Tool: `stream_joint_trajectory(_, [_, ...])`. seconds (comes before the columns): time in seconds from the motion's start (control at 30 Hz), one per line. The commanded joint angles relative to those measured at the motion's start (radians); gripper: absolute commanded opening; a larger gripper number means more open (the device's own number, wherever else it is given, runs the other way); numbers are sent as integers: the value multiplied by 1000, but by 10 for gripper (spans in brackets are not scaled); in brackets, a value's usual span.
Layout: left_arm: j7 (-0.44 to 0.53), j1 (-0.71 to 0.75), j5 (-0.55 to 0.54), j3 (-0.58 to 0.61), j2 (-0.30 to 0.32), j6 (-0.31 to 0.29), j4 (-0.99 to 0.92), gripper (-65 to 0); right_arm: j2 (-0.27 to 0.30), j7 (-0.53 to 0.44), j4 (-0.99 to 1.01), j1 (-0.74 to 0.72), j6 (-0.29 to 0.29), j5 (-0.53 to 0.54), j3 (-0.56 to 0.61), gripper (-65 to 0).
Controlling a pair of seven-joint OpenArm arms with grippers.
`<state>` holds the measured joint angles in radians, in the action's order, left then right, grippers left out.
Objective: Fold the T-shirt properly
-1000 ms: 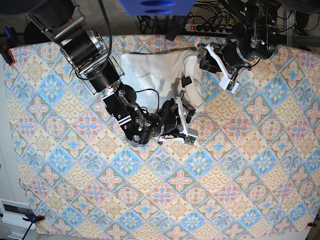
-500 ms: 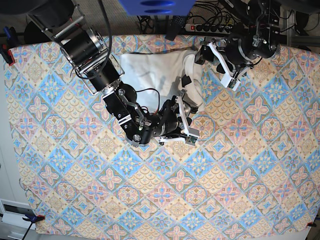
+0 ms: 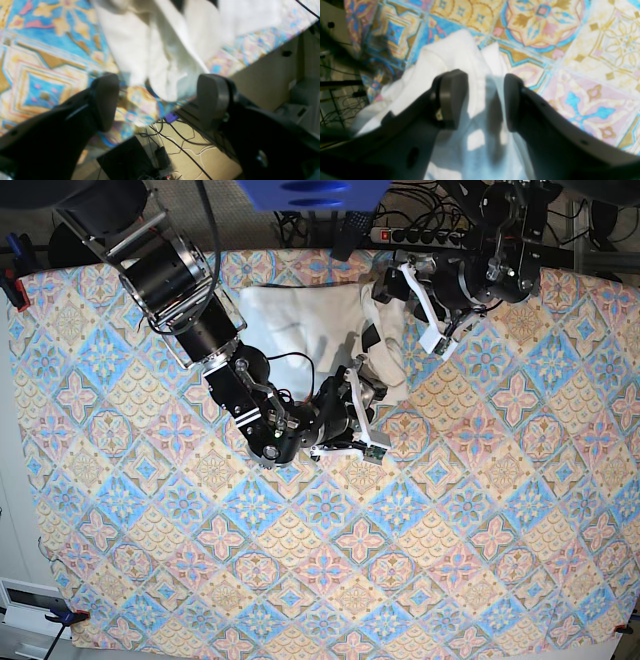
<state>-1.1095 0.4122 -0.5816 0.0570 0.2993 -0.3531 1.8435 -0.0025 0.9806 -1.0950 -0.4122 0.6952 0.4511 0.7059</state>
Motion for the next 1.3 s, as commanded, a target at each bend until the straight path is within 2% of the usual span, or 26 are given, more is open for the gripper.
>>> stream_joint_trajectory(0.0, [13, -8, -16, -3, 4, -5, 2, -166, -9, -18, -20, -29, 3, 16, -5, -382])
stream_joint_trajectory(0.2, [13, -20, -19, -1, -19, -8, 5, -186, -9, -18, -21, -29, 3, 16, -5, -383])
stream_joint_trajectory(0.43, [13, -20, -122, 28, -10, -8, 6, -365, 19, -18, -38, -29, 3, 16, -7, -383])
stream_joint_trajectory(0.53, [13, -20, -131, 28, -10, -8, 5, -415, 29, -18, -61, -29, 3, 16, -32, -383])
stream_joint_trajectory(0.73, [13, -51, -127, 33, -18, -8, -51, -444, 31, -12, -67, -26, 3, 16, -94, -383])
stream_joint_trajectory(0.93, [13, -89, -130, 34, -18, -8, -109, -452, 34, -12, -67, -26, 3, 16, -94, -383])
stream_joint_trajectory(0.97, [13, -89, -133, 33, -18, -8, -109, -468, 34, -12, -67, -26, 3, 16, -94, -383])
stream_joint_trajectory(1.13, [53, -97, -136, 33, -18, -8, -107, -632, 34, -15, -67, -26, 3, 16, -94, -383])
stream_joint_trajectory(1.17, [61, -95, -136, 33, -15, -8, -107, -650, 34, -15, -67, -26, 3, 16, -94, -383])
stream_joint_trajectory(1.27, [68, -95, -136, 25, -12, -8, -89, -650, 37, -15, -67, -26, 3, 16, -94, -383])
